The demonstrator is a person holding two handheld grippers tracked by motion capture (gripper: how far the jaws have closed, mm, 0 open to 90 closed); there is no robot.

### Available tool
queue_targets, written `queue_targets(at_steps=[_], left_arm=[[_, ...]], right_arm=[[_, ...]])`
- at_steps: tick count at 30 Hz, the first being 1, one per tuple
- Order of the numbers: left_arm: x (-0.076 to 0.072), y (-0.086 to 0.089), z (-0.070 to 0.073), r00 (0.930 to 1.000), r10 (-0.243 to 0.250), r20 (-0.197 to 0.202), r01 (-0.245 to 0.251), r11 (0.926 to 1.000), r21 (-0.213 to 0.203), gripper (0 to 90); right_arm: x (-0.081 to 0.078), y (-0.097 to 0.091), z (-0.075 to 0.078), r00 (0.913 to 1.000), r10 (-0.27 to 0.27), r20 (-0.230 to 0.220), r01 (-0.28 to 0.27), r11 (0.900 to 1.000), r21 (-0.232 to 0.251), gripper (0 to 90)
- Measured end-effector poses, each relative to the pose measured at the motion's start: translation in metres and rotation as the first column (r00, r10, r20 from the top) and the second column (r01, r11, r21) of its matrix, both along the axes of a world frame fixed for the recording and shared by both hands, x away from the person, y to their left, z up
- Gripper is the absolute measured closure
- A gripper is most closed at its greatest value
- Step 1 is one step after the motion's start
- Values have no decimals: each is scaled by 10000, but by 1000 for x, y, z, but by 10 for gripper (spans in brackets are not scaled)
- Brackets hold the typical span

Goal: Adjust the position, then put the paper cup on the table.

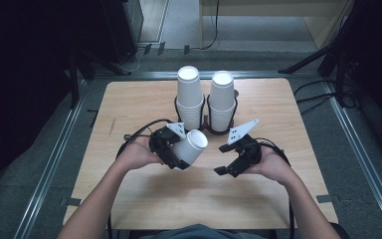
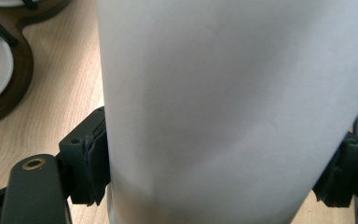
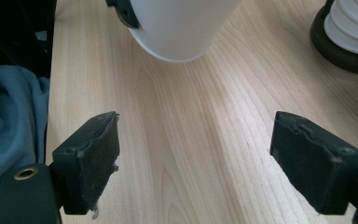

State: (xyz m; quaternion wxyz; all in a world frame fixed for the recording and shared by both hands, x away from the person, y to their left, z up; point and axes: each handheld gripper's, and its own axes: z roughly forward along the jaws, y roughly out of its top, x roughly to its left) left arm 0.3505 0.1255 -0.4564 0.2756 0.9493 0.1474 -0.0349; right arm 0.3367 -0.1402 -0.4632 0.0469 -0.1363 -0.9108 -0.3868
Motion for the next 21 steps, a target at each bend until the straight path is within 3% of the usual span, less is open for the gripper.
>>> queue_targets(at_steps=[11,21], left_arm=[[-1,-16,-11,9987,-499,-56,502,9961,727,161],[-4,-32,-19,9930,-1107,-404,1141,9890,938,159]], right_arm=[[4,4,-2,9999,67,145,-66,10000,-38,158],[6,11,-3,9992,385,85,-384,9992,-49,158]])
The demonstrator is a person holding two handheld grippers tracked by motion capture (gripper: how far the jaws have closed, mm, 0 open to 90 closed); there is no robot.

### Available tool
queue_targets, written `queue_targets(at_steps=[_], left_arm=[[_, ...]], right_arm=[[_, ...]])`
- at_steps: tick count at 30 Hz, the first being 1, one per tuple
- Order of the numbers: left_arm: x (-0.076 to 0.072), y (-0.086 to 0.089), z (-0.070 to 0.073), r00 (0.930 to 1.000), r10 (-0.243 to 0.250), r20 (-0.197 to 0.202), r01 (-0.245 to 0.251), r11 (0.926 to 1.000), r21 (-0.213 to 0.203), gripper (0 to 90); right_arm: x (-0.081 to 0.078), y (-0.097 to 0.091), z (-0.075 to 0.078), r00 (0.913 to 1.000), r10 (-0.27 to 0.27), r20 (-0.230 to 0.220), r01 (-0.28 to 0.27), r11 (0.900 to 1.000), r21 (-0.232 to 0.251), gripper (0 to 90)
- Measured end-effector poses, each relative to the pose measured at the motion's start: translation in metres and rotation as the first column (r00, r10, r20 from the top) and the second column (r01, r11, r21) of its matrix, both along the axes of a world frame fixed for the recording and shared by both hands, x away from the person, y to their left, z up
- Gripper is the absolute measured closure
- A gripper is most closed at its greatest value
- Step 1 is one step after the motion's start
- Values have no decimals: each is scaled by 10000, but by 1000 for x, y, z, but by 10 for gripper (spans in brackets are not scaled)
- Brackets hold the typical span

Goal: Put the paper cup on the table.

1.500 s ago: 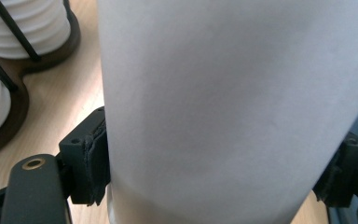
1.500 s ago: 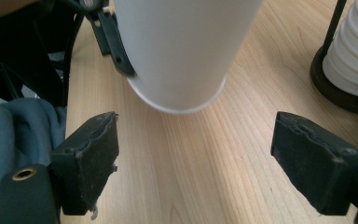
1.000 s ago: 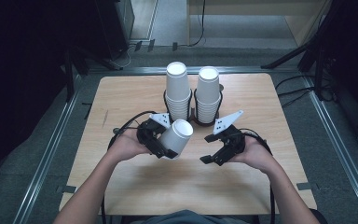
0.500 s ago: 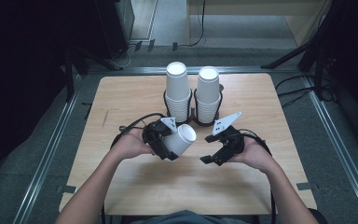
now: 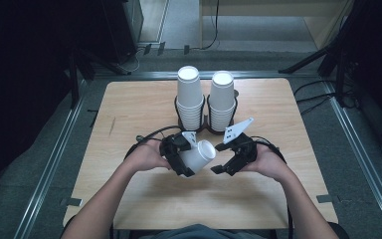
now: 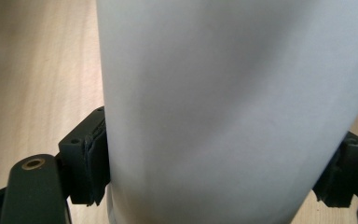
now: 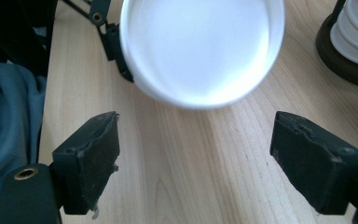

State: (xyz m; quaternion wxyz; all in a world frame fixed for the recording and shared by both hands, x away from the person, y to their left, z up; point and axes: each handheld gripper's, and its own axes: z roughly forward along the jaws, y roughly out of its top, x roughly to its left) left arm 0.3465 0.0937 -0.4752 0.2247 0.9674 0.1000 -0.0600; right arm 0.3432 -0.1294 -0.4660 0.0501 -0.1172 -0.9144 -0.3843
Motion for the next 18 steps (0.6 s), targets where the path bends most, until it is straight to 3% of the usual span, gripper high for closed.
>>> queue_targets(at_steps=[10,14,18], left_arm=[[-7,-22,-12,9965,-711,-434,721,9971,231,150],[-10,-25,-14,9954,-861,-432,874,9958,286,143],[-7,-23,-16,9944,-922,-523,920,9957,-68,123]], right_arm=[[-2,15,1,9975,706,-83,-706,9975,37,158],[-5,19,-1,9933,1124,-282,-1129,9934,-189,237],[-3,20,0,9930,1151,-278,-1158,9929,-253,240]])
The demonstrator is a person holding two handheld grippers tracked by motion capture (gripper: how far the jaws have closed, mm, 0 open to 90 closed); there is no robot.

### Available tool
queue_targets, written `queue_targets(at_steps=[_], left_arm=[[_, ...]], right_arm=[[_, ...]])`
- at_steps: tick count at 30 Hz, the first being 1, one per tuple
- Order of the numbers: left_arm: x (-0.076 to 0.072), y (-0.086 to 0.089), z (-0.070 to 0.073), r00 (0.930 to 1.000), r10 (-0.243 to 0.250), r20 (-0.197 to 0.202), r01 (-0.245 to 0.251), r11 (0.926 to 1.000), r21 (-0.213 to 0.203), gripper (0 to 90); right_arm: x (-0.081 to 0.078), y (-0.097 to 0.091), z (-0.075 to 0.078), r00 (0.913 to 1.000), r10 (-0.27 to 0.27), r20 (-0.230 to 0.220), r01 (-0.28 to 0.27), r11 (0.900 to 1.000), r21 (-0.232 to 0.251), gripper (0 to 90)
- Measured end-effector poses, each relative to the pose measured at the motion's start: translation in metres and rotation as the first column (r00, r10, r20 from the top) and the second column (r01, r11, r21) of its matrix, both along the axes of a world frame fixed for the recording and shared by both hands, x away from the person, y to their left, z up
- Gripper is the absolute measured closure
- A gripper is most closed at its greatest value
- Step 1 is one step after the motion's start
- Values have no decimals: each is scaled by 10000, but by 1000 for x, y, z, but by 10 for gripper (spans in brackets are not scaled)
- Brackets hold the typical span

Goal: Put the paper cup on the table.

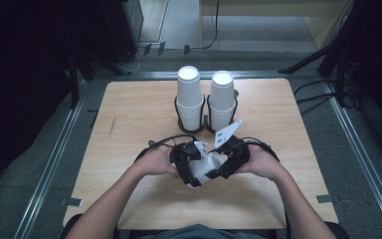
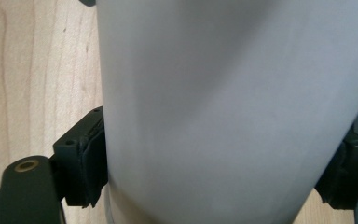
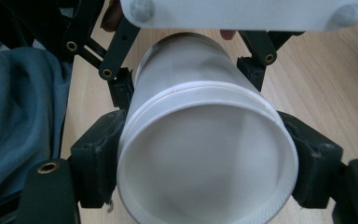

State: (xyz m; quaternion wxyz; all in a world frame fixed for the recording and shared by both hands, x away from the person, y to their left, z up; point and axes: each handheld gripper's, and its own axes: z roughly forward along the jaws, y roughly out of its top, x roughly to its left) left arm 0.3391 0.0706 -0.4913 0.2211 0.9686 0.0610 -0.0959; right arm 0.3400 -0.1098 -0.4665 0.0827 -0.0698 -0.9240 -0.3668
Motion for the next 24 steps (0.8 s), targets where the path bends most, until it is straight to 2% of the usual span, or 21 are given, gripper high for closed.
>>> queue_targets(at_steps=[1,2,3,5,7,9,11,13,14,16,18,24], left_arm=[[0,2,1,9998,185,111,-181,9992,-343,106],[0,2,1,9998,185,111,-181,9992,-343,71],[2,4,2,9995,302,-58,-305,9987,-413,71],[3,5,3,9989,450,-103,-455,9974,-558,47],[4,7,6,9979,637,127,-626,9957,-689,47],[6,12,10,9953,962,121,-942,9889,-1152,48],[6,14,11,9949,1010,37,-996,9863,-1316,48],[6,17,12,9922,1233,180,-1192,9815,-1499,42],[6,18,12,9905,1359,223,-1309,9792,-1549,3],[6,22,14,9904,1366,191,-1312,9756,-1759,0],[5,23,15,9904,1366,192,-1311,9753,-1780,0],[5,33,21,9843,1756,200,-1661,9579,-2342,0]], right_arm=[[-1,-2,2,9999,-158,-65,158,9999,31,241],[0,-3,3,9998,-174,-65,175,9998,75,241],[0,-3,3,9998,-174,-65,175,9998,75,241],[1,-7,5,9994,-344,-83,345,9993,127,241],[2,-8,5,9994,-334,-58,335,9994,129,240],[2,-11,5,9989,-471,12,471,9988,111,239],[2,-12,5,9987,-511,28,511,9986,150,239],[3,-15,7,9982,-592,18,592,9980,216,239],[4,-16,7,9980,-630,38,629,9977,267,239],[5,-19,9,9969,-789,73,786,9964,324,239],[5,-20,9,9964,-841,38,839,9958,366,239],[5,-30,9,9930,-1181,-1,1179,9917,519,238]])
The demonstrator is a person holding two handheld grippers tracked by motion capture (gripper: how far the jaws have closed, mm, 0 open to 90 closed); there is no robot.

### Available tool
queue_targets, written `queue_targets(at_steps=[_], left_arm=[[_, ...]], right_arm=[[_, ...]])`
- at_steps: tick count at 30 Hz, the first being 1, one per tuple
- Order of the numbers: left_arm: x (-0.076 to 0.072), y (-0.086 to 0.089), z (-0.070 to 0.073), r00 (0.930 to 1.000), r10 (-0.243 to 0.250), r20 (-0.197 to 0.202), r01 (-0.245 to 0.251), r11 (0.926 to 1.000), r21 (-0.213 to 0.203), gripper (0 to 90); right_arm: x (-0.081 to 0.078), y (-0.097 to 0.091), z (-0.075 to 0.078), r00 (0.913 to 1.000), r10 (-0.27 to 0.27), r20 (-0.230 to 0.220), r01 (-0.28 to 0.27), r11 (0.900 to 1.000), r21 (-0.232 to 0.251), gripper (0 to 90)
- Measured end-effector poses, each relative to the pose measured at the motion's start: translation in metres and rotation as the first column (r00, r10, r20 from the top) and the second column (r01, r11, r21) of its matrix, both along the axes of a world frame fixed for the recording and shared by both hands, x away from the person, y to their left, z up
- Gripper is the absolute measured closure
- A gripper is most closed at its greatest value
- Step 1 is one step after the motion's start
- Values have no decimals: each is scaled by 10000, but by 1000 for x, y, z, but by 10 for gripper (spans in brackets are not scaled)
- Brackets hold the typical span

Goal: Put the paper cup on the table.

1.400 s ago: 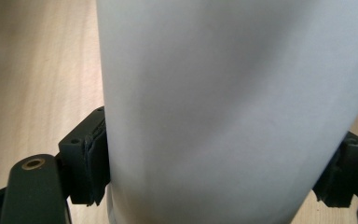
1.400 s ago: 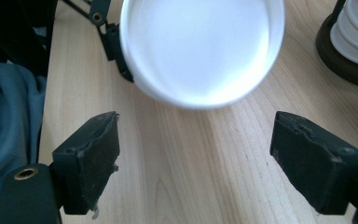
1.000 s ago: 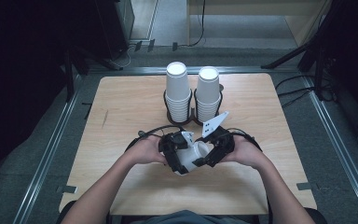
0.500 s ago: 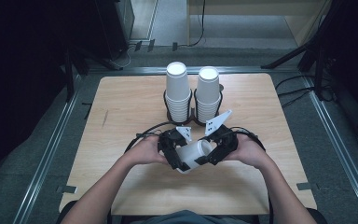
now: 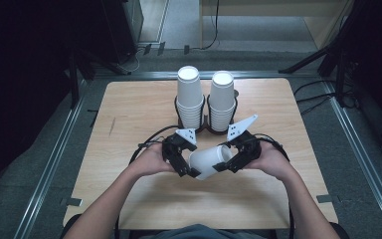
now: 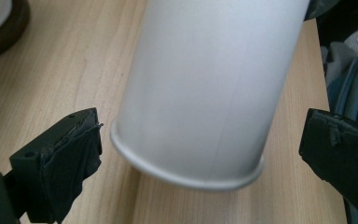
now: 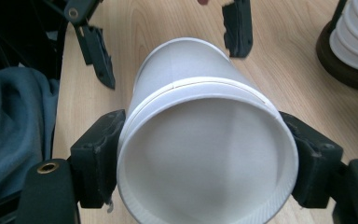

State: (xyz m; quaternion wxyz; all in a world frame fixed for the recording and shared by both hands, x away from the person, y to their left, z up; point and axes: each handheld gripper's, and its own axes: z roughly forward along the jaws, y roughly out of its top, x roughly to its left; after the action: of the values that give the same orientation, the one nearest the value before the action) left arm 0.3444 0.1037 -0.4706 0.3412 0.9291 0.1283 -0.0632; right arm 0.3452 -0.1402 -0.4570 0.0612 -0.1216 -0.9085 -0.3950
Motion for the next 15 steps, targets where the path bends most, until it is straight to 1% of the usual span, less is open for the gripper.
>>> queue_targets(at_steps=[1,2,4,7,9,12,14,15], left_arm=[[0,2,1,10000,71,-36,-71,9999,-110,0],[0,3,1,10000,52,-66,-53,9998,-199,0],[-1,7,2,9999,107,18,-107,9994,-339,0],[-1,11,4,9993,367,70,-363,9978,-551,0],[0,15,4,9990,449,10,-447,9955,-837,0],[1,19,4,9973,710,-176,-728,9878,-1378,0],[1,20,4,9972,736,-87,-741,9870,-1426,0],[1,20,4,9972,744,29,-732,9868,-1443,0]], right_arm=[[0,-1,0,10000,-46,-63,46,10000,16,238],[0,-3,0,10000,-70,3,70,10000,27,238],[-2,-6,1,9998,-189,-3,189,9997,141,238],[-3,-8,3,9997,-246,-3,246,9994,247,238],[-3,-9,5,9996,-293,12,292,9988,393,237],[-3,-12,8,9991,-422,39,419,9973,610,238],[-2,-15,9,9988,-483,47,478,9954,836,238],[-1,-16,11,9986,-525,17,521,9941,951,238]])
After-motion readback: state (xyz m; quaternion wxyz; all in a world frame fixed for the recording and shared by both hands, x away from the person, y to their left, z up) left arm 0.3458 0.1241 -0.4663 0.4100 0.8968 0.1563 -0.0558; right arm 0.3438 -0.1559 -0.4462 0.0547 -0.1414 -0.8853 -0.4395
